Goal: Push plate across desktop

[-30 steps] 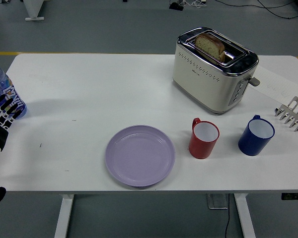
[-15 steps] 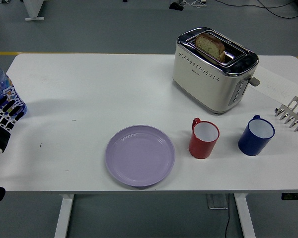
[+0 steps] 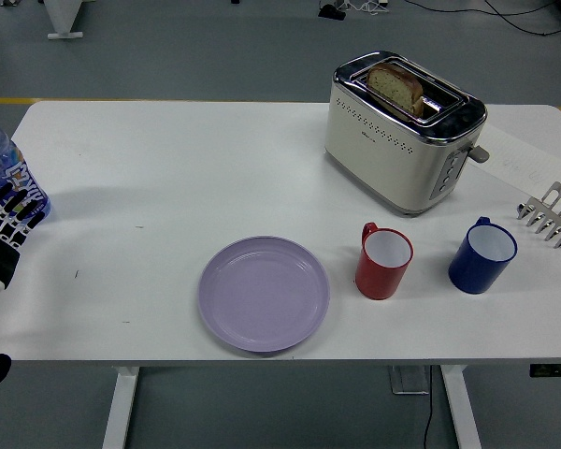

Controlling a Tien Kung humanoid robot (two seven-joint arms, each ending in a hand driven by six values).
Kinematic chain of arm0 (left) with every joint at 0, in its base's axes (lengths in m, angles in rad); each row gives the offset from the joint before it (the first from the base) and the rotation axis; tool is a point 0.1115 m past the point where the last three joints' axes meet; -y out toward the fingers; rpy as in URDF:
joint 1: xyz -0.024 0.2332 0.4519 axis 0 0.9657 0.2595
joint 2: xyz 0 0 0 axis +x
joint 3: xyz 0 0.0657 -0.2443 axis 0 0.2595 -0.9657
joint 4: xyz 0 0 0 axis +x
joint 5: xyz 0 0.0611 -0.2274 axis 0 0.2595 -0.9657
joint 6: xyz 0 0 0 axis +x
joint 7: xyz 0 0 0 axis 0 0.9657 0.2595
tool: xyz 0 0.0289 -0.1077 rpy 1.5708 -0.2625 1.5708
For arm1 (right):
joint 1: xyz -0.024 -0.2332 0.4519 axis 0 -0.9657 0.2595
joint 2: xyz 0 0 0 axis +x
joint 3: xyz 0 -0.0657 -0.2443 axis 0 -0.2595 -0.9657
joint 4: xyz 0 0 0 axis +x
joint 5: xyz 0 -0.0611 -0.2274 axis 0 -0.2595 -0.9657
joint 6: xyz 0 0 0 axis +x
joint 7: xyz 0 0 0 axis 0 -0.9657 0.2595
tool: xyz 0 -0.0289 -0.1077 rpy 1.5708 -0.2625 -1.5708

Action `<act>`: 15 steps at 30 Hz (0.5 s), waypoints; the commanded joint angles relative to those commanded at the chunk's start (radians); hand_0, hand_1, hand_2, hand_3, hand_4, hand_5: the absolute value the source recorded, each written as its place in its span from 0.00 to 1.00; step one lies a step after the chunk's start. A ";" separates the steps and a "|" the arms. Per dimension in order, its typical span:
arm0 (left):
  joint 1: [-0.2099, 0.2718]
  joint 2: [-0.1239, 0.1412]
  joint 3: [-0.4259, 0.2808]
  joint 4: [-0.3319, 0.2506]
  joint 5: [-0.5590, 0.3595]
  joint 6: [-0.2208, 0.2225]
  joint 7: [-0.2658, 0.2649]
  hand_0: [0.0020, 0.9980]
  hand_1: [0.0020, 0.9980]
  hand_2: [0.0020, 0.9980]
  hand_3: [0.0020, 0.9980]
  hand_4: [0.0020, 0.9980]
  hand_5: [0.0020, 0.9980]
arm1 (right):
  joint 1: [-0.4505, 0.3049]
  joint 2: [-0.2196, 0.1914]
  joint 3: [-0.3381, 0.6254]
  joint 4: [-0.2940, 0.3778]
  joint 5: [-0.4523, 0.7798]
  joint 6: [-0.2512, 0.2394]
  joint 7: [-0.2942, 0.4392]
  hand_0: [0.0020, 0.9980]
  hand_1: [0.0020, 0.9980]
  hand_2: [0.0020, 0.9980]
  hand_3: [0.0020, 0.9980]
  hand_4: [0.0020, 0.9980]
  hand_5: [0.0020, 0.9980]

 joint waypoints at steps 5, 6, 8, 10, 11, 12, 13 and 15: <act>-0.002 0.000 -0.001 0.002 -0.001 0.005 -0.001 0.71 0.73 0.71 0.73 0.56 1.00 | 0.002 0.000 0.000 -0.001 0.002 0.000 0.001 0.55 0.45 0.57 0.58 0.30 0.47; -0.002 0.000 -0.001 0.002 -0.001 0.006 -0.001 0.71 0.73 0.71 0.73 0.56 1.00 | 0.003 0.000 0.000 -0.001 0.002 0.000 0.001 0.55 0.45 0.57 0.58 0.30 0.47; -0.003 0.000 -0.003 0.002 -0.001 0.007 -0.002 0.71 0.73 0.71 0.73 0.56 1.00 | 0.004 -0.001 -0.002 -0.001 0.006 0.001 0.003 0.55 0.45 0.57 0.58 0.30 0.47; -0.005 0.000 -0.005 0.002 -0.002 0.007 -0.003 0.71 0.73 0.71 0.73 0.56 1.00 | 0.006 -0.001 -0.003 -0.001 0.007 0.001 0.003 0.55 0.45 0.57 0.58 0.30 0.47; -0.005 0.000 -0.006 0.002 -0.002 0.007 -0.003 0.71 0.73 0.71 0.73 0.56 1.00 | 0.006 -0.001 -0.003 -0.001 0.007 0.001 0.003 0.55 0.45 0.57 0.58 0.30 0.47; -0.006 0.000 -0.007 0.002 -0.002 0.008 -0.003 0.71 0.73 0.71 0.73 0.56 1.00 | 0.007 -0.001 -0.003 -0.001 0.006 0.001 0.003 0.55 0.45 0.57 0.58 0.30 0.47; -0.006 0.000 -0.008 0.002 -0.002 0.008 -0.004 0.71 0.73 0.71 0.73 0.56 1.00 | 0.007 -0.001 -0.003 -0.002 0.006 0.002 0.003 0.55 0.45 0.57 0.58 0.30 0.47; -0.006 0.000 -0.009 0.002 -0.002 0.009 -0.004 0.71 0.73 0.71 0.73 0.56 1.00 | 0.008 -0.002 -0.003 -0.002 0.006 0.002 0.004 0.55 0.45 0.57 0.58 0.30 0.47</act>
